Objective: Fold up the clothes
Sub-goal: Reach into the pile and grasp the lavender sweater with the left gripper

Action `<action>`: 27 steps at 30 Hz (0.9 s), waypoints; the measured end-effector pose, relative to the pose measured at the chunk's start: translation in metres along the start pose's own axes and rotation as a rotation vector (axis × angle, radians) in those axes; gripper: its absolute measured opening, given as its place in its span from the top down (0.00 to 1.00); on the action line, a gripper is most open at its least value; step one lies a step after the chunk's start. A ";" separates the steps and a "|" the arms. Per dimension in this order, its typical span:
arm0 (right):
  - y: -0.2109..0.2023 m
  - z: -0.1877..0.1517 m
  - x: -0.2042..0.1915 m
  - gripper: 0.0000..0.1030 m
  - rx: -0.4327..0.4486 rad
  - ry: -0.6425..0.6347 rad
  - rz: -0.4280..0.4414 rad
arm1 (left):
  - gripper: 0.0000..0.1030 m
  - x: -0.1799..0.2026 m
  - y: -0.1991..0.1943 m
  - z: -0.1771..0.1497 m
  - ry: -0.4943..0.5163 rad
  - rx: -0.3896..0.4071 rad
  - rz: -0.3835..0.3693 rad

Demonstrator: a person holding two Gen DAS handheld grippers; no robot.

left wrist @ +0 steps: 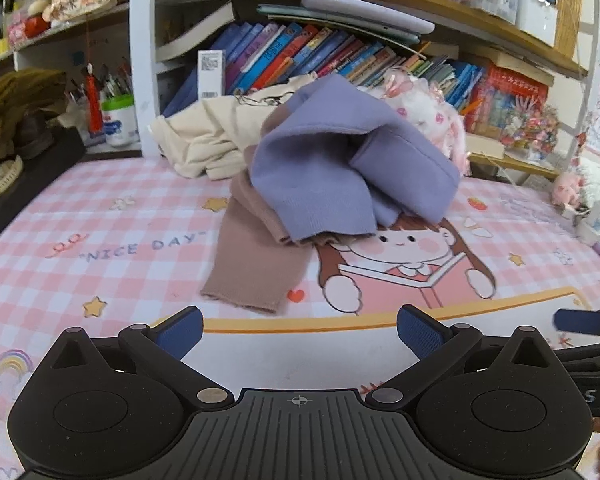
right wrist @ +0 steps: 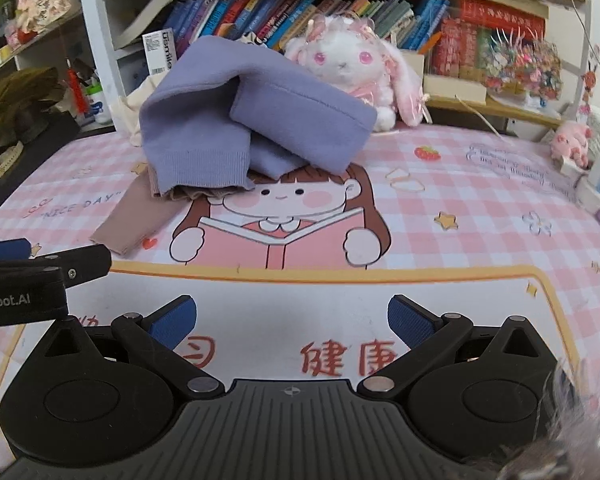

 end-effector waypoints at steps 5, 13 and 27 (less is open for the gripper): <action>0.004 0.004 0.011 0.00 -0.006 -0.020 0.007 | 0.00 0.000 0.010 -0.001 0.012 -0.034 0.033; 0.022 0.010 0.037 0.02 -0.033 -0.066 0.011 | 0.00 0.009 0.028 0.014 0.038 -0.015 0.019; 0.039 0.033 0.065 0.20 -0.040 -0.116 0.071 | 0.01 0.017 0.097 0.079 0.151 0.100 0.094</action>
Point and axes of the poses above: each gripper's, at about its wrist camera, not at the fingertips, and y roughly the way its jaws point, x to its right, z to its top, the point moved 5 cm from there along y, roughly the way its jaws point, and after that the axes turned 2 degrees about z, right-handed, at the moved point
